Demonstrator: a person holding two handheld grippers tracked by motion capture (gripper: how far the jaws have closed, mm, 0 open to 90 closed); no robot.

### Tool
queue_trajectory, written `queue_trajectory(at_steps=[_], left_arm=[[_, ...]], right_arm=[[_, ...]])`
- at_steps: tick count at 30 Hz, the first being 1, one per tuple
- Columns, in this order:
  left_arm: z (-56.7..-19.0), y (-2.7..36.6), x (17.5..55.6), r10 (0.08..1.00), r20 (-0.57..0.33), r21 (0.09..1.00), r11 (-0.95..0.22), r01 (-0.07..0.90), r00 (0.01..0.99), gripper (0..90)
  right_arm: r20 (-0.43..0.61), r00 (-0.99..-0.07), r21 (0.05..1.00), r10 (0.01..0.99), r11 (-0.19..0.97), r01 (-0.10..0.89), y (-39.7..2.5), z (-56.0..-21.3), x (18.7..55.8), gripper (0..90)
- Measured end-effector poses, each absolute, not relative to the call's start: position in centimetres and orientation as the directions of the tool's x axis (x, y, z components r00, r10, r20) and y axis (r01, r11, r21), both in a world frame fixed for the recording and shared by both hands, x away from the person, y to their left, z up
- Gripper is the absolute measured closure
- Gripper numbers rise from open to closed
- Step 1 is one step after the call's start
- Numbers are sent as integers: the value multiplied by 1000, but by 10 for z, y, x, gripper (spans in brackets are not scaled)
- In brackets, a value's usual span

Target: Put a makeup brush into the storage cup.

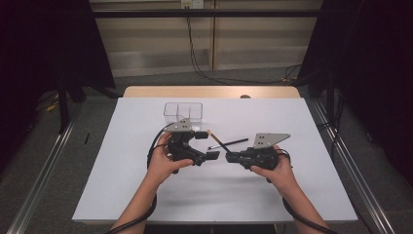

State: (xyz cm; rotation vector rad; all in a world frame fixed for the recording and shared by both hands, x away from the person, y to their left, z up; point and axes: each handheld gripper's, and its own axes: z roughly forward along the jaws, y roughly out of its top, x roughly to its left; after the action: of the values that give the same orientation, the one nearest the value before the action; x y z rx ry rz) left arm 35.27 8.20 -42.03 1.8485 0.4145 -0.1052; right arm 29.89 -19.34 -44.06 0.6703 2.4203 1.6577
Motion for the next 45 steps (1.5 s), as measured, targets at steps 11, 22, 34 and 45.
queue_trajectory(at_steps=[11, 22, 34, 45], left_arm=[[-421, 82, 352, 221, -282, 918, -220, 330, 934, 150], [-424, 82, 352, 187, -269, 935, -185, 303, 945, 416], [-427, 80, 352, 189, -309, 935, -119, 335, 932, 606], [-427, 77, 349, 179, -322, 935, -96, 342, 930, 748]], right_arm=[[142, -889, 917, 436, 280, 284, -191, -441, 298, 848], [143, -881, 920, 450, 268, 286, -186, -443, 298, 848], [146, -868, 921, 475, 254, 294, -184, -445, 299, 846], [148, -863, 921, 483, 251, 298, -180, -446, 298, 846]])
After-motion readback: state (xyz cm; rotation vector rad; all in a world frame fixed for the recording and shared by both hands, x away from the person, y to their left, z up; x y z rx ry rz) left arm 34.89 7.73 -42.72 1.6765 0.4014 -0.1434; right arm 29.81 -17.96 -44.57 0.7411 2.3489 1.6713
